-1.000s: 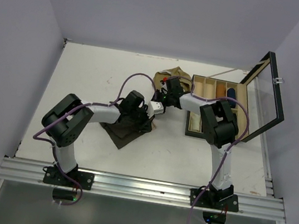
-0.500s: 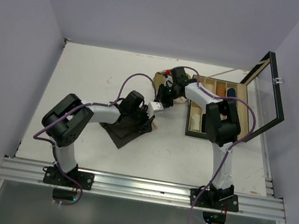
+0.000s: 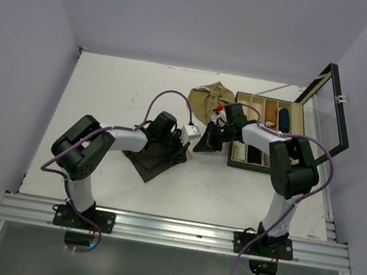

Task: Roll the underwear
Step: Fold the underwear

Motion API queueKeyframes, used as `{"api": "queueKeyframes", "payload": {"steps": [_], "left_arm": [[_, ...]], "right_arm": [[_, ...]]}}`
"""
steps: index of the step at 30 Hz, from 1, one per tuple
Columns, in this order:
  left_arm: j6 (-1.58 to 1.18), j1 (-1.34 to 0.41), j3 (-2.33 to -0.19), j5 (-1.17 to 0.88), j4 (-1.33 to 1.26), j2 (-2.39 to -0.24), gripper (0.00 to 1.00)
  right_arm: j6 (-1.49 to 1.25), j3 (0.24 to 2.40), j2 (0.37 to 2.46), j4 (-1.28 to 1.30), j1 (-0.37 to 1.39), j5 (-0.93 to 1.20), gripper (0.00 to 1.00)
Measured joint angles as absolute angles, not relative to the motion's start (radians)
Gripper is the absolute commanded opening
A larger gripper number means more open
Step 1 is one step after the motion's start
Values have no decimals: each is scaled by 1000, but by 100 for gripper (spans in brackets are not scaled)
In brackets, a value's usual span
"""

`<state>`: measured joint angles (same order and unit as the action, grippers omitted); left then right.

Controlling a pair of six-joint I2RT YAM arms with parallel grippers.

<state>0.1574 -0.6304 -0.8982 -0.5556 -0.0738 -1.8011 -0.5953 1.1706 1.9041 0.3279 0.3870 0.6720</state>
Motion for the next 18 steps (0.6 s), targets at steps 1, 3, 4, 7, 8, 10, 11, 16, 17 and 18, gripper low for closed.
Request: {"api": "queueKeyframes", "payload": {"steps": [1,3,4,7,8,10,11,16,17,18], "left_arm": [[157,-630,-898,-556,-74,-1801,0],[157,-630,-898,-556,-74,-1801,0],[157,-630,-898,-556,-74,-1801,0],[157,-630,-898,-556,-74,-1801,0],[157,-631,-898,-556,-74,-1801,0],[157,-630,-898,-556,-74,-1801,0],[157,-630,-898,-556,-74,-1801,0],[158,-630,-898,-556,-74,-1801,0],[158,-630,-898,-556,-74,-1801,0],[158,-630,-898,-556,-74,-1801,0]], "right_arm": [[-604,1159,1903,310,392,679,0],[-619,1136,1903,283,402,692,0],[-624,1127,1903,276,408,696,0],[-633,1117,1906,253,421,699,0],[-636,1117,1908,245,426,699,0],[-641,1117,1913,223,430,699,0],[-643,1117,1915,217,432,699,0],[-652,1118,1935,196,438,699,0],[-651,1120,1940,195,440,699,0],[-649,1125,1948,196,445,697,0]]}}
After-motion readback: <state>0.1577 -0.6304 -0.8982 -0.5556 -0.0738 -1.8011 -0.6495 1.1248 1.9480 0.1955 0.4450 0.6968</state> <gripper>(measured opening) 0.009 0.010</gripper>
